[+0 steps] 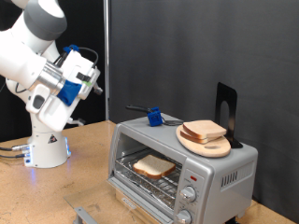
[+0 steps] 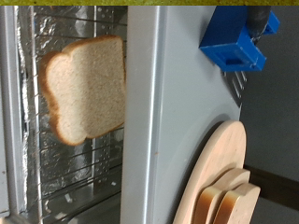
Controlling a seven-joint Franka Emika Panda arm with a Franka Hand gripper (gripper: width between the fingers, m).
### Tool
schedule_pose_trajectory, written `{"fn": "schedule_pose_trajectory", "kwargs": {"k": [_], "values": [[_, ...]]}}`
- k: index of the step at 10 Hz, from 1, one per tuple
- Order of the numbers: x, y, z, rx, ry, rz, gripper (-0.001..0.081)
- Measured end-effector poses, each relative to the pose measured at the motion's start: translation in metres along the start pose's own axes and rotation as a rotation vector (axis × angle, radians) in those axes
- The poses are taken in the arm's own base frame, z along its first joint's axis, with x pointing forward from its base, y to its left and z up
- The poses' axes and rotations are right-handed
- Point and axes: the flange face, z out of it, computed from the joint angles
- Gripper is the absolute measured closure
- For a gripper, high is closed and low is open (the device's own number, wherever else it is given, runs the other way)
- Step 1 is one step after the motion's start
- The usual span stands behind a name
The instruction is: Make a piece of toast with the oven
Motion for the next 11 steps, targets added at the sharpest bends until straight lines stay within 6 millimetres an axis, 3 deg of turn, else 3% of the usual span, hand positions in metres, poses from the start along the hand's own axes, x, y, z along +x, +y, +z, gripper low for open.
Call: {"fn": "schedule_pose_trajectory", "kwargs": {"k": [3, 6, 9, 11], "values": [[0.018, 0.002, -0.003, -0.045, -0.06, -0.002, -0.0002], [0.014, 0.007, -0.01, 0.009, -0.109, 0.022, -0.0002], [0.026, 0.043, -0.042, 0.073, -0.084, -0.007, -0.0002], [0.051, 0.068, -0.041, 0.04, 0.005, -0.009, -0.0002]]}}
